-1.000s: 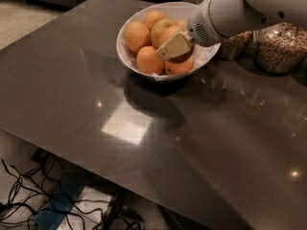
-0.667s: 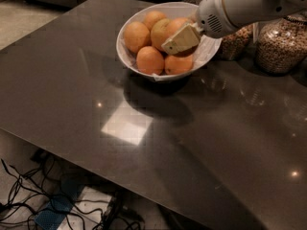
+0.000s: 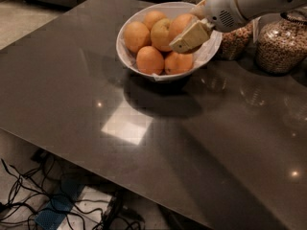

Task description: Pick orange from white bowl

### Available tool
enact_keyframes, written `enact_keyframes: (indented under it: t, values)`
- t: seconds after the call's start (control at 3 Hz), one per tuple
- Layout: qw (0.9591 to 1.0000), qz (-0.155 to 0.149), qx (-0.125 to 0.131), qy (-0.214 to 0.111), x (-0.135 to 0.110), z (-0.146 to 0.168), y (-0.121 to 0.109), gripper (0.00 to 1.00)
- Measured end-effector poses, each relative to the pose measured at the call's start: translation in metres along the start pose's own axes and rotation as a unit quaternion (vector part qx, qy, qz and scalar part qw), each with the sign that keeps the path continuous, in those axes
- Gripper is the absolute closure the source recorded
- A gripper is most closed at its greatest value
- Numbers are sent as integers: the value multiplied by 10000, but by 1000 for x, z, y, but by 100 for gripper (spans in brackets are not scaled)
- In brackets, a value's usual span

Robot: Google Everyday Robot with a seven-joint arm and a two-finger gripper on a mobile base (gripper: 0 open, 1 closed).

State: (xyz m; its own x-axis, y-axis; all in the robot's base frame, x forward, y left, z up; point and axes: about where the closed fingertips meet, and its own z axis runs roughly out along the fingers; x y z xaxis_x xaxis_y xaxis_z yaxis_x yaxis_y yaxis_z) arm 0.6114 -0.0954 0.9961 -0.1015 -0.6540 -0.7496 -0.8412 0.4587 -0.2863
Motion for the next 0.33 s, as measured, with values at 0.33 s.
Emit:
enact_keyframes:
  t: [0.33]
  values:
    - [10000,1,0,0,0,0,0,100]
